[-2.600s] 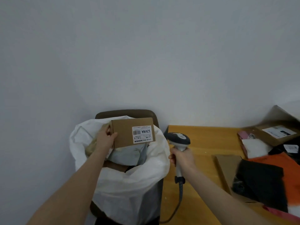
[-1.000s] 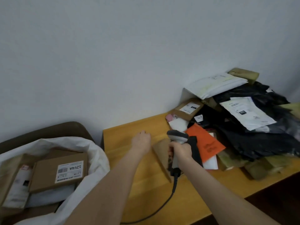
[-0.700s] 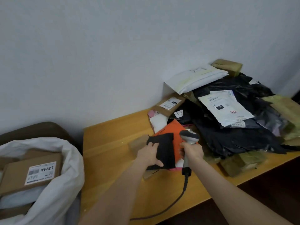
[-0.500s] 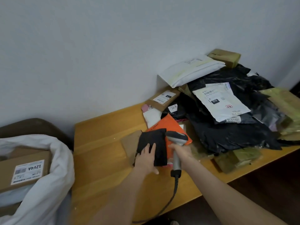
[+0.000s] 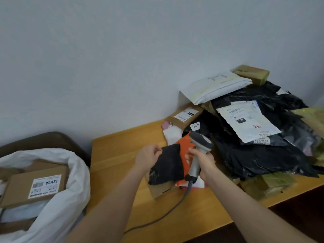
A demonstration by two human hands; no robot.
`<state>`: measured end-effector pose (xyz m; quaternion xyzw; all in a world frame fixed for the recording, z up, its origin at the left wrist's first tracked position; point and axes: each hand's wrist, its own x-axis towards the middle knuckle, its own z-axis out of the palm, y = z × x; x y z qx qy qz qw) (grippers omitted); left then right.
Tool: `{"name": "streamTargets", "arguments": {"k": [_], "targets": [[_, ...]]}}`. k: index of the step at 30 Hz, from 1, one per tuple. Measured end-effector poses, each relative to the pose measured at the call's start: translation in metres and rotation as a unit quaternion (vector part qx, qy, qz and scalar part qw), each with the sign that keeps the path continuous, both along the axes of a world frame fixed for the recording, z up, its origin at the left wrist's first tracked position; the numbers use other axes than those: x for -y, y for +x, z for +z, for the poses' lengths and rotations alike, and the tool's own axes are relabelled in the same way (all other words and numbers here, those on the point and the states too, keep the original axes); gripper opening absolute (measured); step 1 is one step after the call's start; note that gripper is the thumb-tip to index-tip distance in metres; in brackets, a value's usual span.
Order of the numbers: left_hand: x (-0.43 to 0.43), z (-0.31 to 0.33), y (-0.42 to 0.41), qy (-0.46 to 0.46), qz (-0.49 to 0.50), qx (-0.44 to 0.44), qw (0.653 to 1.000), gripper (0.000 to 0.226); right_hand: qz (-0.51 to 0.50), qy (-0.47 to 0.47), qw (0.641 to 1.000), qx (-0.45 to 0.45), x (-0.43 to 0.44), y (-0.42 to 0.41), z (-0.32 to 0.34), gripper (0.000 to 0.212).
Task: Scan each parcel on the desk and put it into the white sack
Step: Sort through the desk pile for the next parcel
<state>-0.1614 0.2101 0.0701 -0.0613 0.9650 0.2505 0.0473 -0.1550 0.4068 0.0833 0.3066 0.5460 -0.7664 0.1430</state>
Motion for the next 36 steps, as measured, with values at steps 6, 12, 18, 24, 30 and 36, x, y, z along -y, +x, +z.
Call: {"name": "streamTargets", "arguments": {"k": [6,12,18,24,30,36], "targets": [[-0.002,0.003,0.004,-0.039,-0.073,0.121,0.989,0.057,0.043,0.075,0.996,0.013,-0.003,0.005,0.005,0.009],[-0.024,-0.065,0.027,-0.134,-0.096,0.136,0.977,0.086,0.049,0.118,0.991,0.038,0.000,0.010,-0.028,0.014],[-0.033,-0.099,0.034,-0.205,-0.108,0.022,0.973,0.030,0.023,0.100,0.994,0.047,-0.006,0.011,-0.045,0.012],[-0.015,-0.045,0.008,-0.084,-0.011,-0.057,0.995,0.013,0.005,0.037,0.999,-0.001,-0.006,0.007,-0.019,0.008],[0.023,0.067,-0.036,0.125,0.036,-0.039,0.991,0.008,-0.023,-0.008,0.997,-0.073,0.008,-0.012,0.038,0.017],[0.026,0.131,-0.027,0.193,-0.092,0.059,0.975,0.010,0.077,0.002,0.993,-0.092,0.024,-0.009,0.062,0.013]]}}
